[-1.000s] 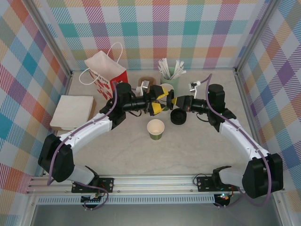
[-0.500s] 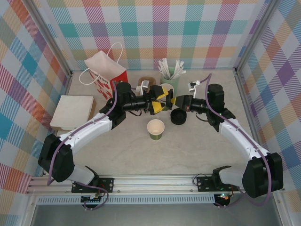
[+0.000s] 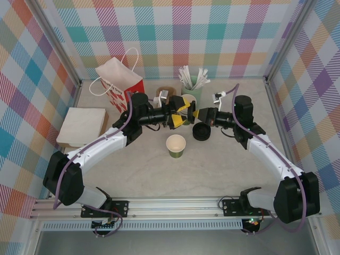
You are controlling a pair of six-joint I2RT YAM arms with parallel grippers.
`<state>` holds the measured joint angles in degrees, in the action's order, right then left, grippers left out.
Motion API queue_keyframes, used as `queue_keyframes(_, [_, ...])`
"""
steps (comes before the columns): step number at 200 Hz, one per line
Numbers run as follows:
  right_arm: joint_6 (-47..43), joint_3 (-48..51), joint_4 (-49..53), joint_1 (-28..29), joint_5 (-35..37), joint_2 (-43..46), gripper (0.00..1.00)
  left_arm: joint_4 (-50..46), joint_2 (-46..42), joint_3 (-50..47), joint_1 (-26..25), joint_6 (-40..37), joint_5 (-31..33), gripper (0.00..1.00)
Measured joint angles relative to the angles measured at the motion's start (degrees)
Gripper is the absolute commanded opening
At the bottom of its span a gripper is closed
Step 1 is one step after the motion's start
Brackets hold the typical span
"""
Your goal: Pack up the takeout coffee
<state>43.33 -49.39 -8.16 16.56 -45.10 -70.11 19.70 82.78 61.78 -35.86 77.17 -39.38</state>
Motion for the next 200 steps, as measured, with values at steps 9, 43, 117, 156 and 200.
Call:
queue_keyframes(9, [0.04,0.00,-0.02,0.04,0.00,0.00,0.12,0.00,0.00,0.00,0.00,0.00,-0.02,0.88])
queue_keyframes(43, [0.79,0.00,-0.85,0.22,0.00,-0.17,0.12,0.00,0.00,0.00,-0.02,0.00,-0.02,0.88])
queue_keyframes(117, [1.25,0.00,-1.75,0.96,-0.02,-0.55,0.13,0.00,0.52,0.00,-0.39,0.00,-0.02,0.88])
queue_keyframes(156, [1.25,0.00,-1.90,1.29,-0.02,-0.74,0.13,0.02,0.57,0.00,-0.39,0.00,-0.02,0.87])
queue_keyframes(200, [1.25,-0.02,-1.88,1.73,0.00,-1.51,0.14,0.04,1.09,0.00,-0.44,0.00,-0.02,0.86])
